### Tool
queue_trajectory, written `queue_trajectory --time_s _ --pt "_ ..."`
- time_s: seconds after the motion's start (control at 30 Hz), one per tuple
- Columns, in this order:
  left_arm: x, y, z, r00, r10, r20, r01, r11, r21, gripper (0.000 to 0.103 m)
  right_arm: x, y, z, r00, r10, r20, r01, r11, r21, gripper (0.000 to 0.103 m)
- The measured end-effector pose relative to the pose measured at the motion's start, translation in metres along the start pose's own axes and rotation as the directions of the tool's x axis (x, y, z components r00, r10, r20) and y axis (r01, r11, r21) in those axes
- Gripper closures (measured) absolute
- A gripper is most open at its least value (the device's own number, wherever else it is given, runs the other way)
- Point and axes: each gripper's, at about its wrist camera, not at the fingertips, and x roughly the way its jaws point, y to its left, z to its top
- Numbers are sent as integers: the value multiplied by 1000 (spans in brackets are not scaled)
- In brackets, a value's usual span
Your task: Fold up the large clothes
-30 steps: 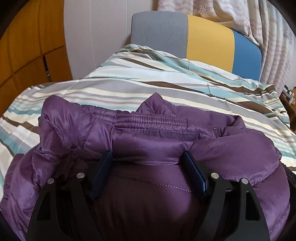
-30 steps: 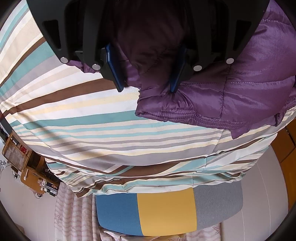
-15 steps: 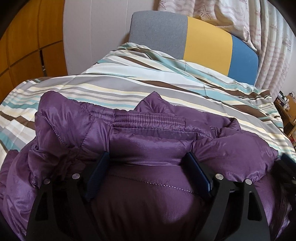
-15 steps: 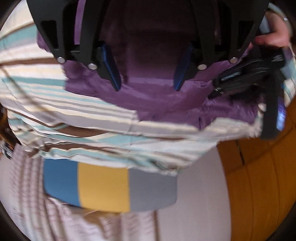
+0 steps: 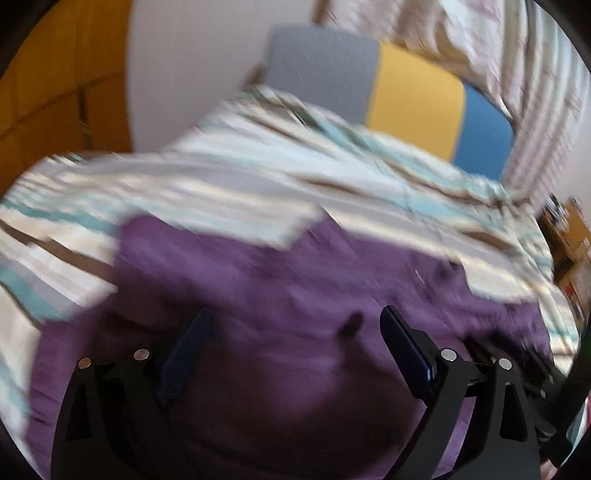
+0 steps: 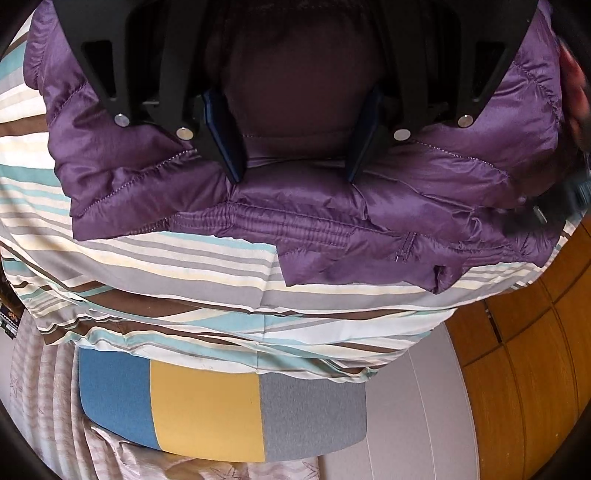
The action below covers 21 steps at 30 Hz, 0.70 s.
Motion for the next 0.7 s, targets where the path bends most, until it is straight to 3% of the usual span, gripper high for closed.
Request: queue_trajectory --time_s 0.07,0.17,0.23,0.27,0.37,0.43,0.53,0.6,0.7 --pt "1 28 9 996 88 30 -86 995 -48 10 -1 1 0 1000 2 4 -2 1000 1 45" --pt "26 65 8 982 182 -60 -187 978 -94 8 -1 2 1 1000 1 4 -1 1000 0 45" --pt "42 93 -2 994 56 -91 -75 974 -215 5 -1 4 1 1000 -7 6 8 1000 -10 45" --pt "43 95 -2 995 47 -84 -65 972 -226 3 1 5 2 1000 -12 6 12 1000 -15 45" --pt "49 84 -2 990 96 -99 -112 978 -174 3 3 6 2 1000 -13 2 13 1000 -14 45" --pt "48 86 -2 991 89 -102 -106 978 -180 3 3 6 2 1000 -15 3 15 1000 -14 45" --pt "34 82 1 987 102 -121 -121 980 -160 3 -8 2 3 999 3 31 -4 1000 8 33" --pt "3 78 -1 991 110 -72 -120 982 -148 3 -22 -6 5 998 -28 65 26 999 30 30" --pt "-33 65 -4 998 54 43 -46 985 -167 3 -36 -22 10 992 -97 85 94 995 40 30"
